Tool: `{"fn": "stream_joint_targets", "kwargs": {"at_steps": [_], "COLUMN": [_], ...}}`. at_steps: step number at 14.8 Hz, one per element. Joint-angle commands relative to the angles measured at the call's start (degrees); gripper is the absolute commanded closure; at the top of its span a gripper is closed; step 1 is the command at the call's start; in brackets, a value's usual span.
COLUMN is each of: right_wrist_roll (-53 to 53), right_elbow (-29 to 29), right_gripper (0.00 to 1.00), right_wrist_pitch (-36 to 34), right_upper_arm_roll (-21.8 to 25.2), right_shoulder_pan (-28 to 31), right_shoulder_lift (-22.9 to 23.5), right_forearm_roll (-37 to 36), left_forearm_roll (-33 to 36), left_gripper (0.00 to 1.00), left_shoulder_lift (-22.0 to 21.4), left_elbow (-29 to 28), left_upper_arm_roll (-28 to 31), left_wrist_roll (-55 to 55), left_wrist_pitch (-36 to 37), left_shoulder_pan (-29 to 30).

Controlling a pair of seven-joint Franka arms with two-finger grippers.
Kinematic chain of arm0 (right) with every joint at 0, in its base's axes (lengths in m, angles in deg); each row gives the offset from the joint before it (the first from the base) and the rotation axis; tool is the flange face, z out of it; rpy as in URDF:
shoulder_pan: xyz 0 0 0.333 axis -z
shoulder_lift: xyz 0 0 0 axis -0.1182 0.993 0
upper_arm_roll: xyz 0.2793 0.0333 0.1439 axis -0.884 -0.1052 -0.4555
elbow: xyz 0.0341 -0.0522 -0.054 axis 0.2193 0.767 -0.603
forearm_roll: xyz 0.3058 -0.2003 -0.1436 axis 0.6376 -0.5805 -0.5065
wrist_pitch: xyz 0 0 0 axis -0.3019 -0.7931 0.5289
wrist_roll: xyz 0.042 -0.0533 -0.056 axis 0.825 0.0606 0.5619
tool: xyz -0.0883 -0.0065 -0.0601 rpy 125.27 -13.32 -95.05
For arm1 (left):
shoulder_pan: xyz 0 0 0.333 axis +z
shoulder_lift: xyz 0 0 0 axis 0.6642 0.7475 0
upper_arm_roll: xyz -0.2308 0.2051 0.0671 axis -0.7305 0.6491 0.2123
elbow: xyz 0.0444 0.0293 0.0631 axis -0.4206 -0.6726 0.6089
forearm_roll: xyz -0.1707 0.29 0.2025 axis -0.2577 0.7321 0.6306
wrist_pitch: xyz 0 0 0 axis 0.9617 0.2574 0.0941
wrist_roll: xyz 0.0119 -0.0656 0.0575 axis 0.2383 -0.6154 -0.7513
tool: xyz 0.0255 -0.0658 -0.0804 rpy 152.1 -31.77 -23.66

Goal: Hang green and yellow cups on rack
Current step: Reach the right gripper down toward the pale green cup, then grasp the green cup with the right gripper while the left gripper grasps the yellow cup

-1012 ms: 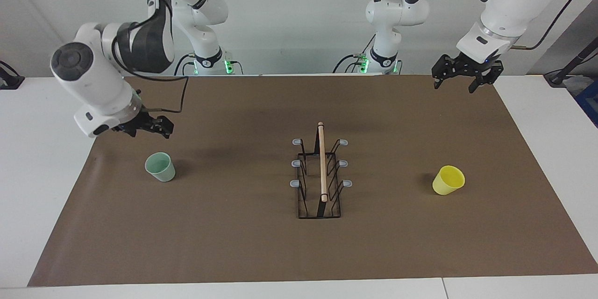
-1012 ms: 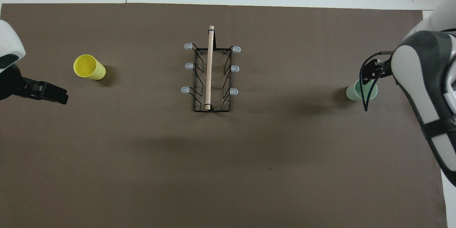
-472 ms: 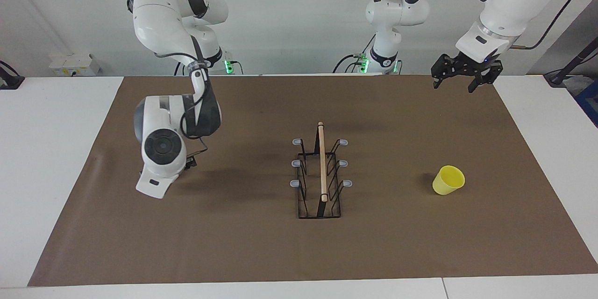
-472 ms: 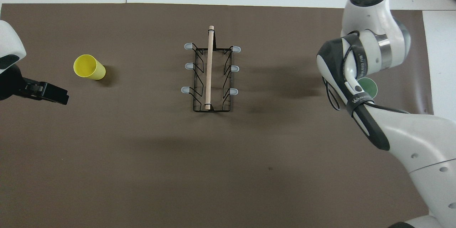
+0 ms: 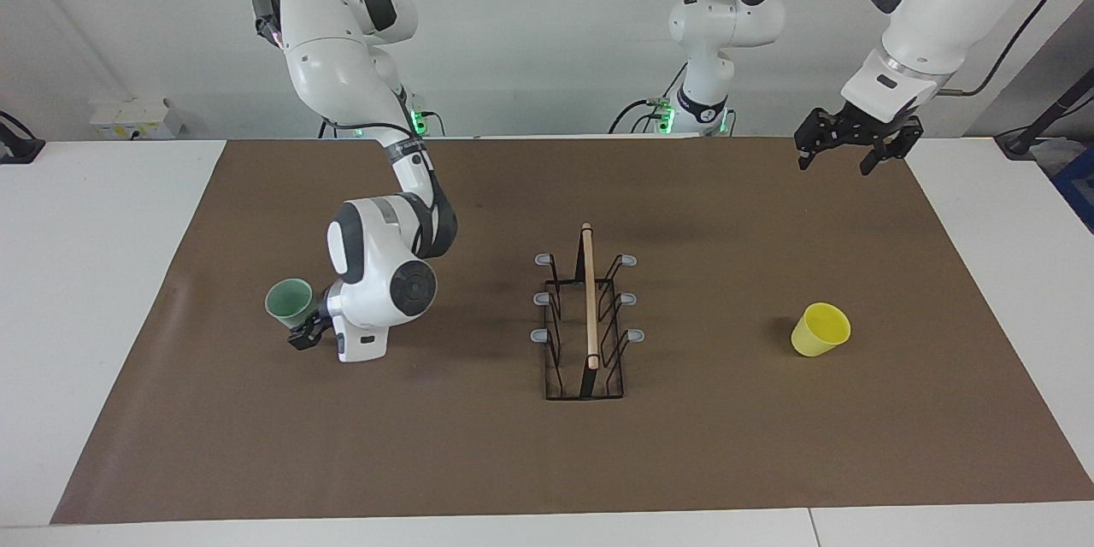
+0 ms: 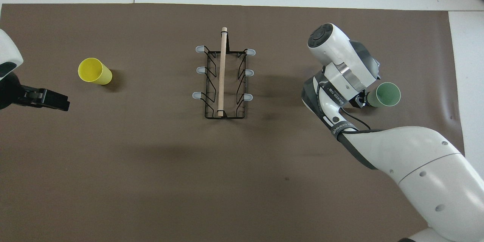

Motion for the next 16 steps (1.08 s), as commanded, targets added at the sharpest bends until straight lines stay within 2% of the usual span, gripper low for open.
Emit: {"fn": "stream_joint_targets", "kwargs": {"at_steps": [1,5,9,16], "right_wrist_roll": [6.8,6.8,5.5,1.6], "right_elbow": [5.5,9.6,12.2,16.3], "right_gripper": [0.00,0.00,0.00,0.00], "right_wrist_pitch": [0.8,1.1,-0.7,0.2], "right_upper_arm_roll": [-0.6,-0.6,-0.5,-0.6], "right_shoulder_pan": [-0.7,-4.0,-3.3,-1.7], "right_shoulder_lift": [-1.9,-1.0,-1.1,-1.9], "right_forearm_roll": [-7.1,-14.4,-21.5,-24.2], "left_forearm_roll": [-3.7,-11.0,-14.5,-15.7], "left_gripper": [0.00,0.00,0.00,0.00], "left_shoulder_lift": [3.4,13.8,20.4,38.8], "left_elbow": [1.0,10.2,13.3,28.4], "left_upper_arm_roll": [-0.1,-0.1,-0.1,0.3], "left_wrist_roll": [-2.1,-15.7,-29.2,-45.9], "left_wrist_pitch": [-1.9,-1.9,-5.9,-6.9], "left_shoulder_pan": [0.9,4.1,7.2,13.1]}}
